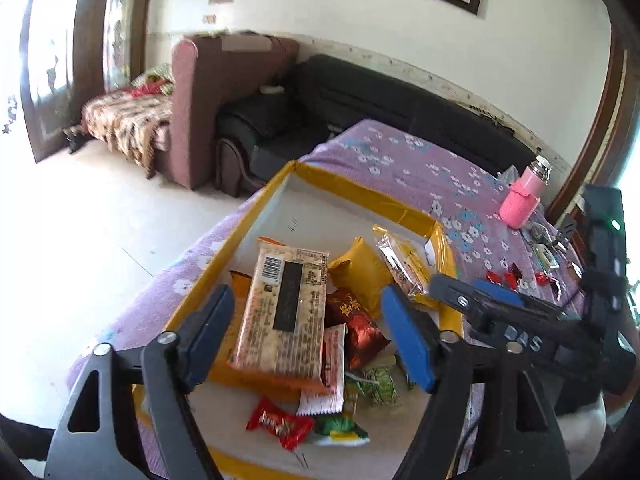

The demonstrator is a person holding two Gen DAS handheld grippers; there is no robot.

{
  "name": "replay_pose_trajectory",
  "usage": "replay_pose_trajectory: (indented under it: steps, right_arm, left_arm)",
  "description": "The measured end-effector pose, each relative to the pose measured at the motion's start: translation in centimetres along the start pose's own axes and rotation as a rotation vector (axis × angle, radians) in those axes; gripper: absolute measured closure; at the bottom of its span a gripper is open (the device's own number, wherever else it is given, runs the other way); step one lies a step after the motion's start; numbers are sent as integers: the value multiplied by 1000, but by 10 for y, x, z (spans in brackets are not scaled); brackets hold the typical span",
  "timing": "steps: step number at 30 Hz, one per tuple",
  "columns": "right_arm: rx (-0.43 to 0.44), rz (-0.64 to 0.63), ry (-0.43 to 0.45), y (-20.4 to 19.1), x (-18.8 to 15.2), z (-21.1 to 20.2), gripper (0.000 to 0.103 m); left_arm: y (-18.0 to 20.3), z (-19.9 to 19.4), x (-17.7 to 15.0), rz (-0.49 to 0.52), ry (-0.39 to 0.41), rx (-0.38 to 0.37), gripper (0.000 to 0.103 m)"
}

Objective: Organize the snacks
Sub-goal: 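Lower both cracker packets into the tray and open both tools, then lift both open tools up and away from the tray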

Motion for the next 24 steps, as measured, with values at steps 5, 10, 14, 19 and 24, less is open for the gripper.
replay_pose_trajectory:
  steps: [5,10,14,19,24]
  right_arm:
    - [8,11,73,12,-21,-41,28]
    - [-1,33,105,29,-42,-68,27]
    - [-23,43,129,45,-58,-84,27]
    - [-62,49,157,57,-79,-97,26]
    - [-74,54,168,64,-92,-105,26]
  left_arm:
    - [12,-25,-3,5,32,30,17]
    - [31,-34,-9,39,6,40,17]
    - [48,-42,-16,83,-4,48,17]
    - [64,-55,-24,146,28,133,17]
    - [73,-62,-27,191,49,159,17]
Point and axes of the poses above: each gripper's, at about its wrist camera, not at the fingertips, and z roughly the way its jaws point, y to its right, x to its top, the point moved 4 cm from there along z, roughly the way its jaws point, and after that the axes turned 11 degrees about z, right-handed, at the moved point
